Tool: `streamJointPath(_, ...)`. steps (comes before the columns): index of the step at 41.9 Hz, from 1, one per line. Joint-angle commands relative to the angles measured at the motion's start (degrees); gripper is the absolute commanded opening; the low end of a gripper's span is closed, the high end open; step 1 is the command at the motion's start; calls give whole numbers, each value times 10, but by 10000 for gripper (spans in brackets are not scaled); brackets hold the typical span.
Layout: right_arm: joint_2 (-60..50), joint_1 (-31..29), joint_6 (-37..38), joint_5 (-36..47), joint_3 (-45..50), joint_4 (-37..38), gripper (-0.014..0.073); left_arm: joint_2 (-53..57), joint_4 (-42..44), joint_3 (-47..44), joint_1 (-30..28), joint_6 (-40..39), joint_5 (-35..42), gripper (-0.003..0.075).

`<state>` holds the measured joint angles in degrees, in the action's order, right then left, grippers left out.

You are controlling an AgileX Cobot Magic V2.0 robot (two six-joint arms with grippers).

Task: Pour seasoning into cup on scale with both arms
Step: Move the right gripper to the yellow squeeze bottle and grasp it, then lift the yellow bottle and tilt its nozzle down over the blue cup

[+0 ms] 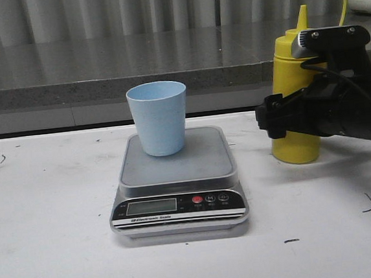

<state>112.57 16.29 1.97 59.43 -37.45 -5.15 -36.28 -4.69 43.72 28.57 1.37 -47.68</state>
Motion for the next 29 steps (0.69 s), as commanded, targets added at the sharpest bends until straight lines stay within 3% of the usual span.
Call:
streamJointPath(1, -25, -3, 1, 42, -12, -4, 561, 0, -6, 14, 3, -3, 40, 313)
streamJointPath(6, -25, -3, 1, 30, -12, -4, 350, 0, -6, 14, 3, -3, 40, 313)
streamJointPath(8, -27, -3, 1, 22, -12, -4, 308, 0, -6, 14, 3, -3, 40, 313)
streamJointPath(14, -62, -3, -5, -40, -12, 8, 300, 0, -6, 14, 3, -3, 40, 313)
streamJointPath(21, -147, -3, -65, -156, -13, 11, 300, 0, -6, 14, 3, -3, 40, 313)
streamJointPath(29, -254, -3, -161, -360, -58, 12, 300, 0, -6, 14, 3, -3, 40, 313)
